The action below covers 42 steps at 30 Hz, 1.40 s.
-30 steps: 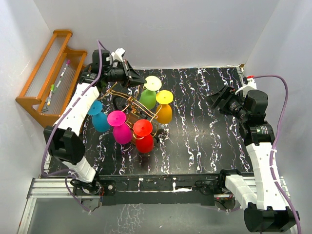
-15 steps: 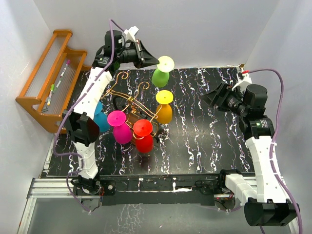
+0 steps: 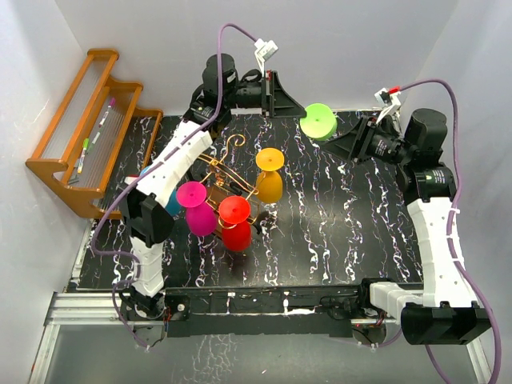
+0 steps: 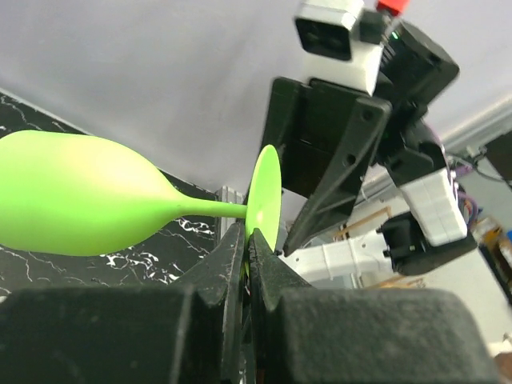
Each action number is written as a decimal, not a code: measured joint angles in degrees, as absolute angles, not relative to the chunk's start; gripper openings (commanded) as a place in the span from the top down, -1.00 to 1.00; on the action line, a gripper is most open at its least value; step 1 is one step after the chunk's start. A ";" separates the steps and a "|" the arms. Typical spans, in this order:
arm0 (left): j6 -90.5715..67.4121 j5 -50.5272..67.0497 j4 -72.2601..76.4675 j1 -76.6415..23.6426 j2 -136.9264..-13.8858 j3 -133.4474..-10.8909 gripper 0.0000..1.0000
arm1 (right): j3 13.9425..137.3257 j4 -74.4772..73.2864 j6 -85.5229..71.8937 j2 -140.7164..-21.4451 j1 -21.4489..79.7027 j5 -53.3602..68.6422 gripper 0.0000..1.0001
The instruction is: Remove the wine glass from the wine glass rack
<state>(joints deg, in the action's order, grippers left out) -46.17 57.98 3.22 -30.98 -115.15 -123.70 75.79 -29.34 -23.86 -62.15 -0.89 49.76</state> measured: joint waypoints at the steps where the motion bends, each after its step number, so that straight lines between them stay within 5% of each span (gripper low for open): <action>1: -45.30 58.52 3.57 -31.66 -114.32 -122.98 1.00 | 76.12 -29.36 -23.83 -62.33 -0.89 50.65 0.14; 21: -33.41 58.89 -0.27 -33.26 -102.15 -115.28 1.00 | 79.35 -28.18 -24.05 -62.04 1.87 62.08 -0.06; 37: -32.12 57.36 -2.24 -33.98 -100.42 -109.97 1.00 | 84.75 -31.57 -21.43 -66.11 5.45 58.61 -0.03; 42: -31.64 56.95 -2.96 -33.98 -98.30 -109.60 1.00 | 85.10 -33.15 -19.86 -66.37 6.96 57.71 0.26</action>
<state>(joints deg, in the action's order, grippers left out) -31.64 56.95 -2.96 -33.98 -98.30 -109.60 85.10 -33.15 -19.86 -66.37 6.96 57.71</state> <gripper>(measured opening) 0.012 0.470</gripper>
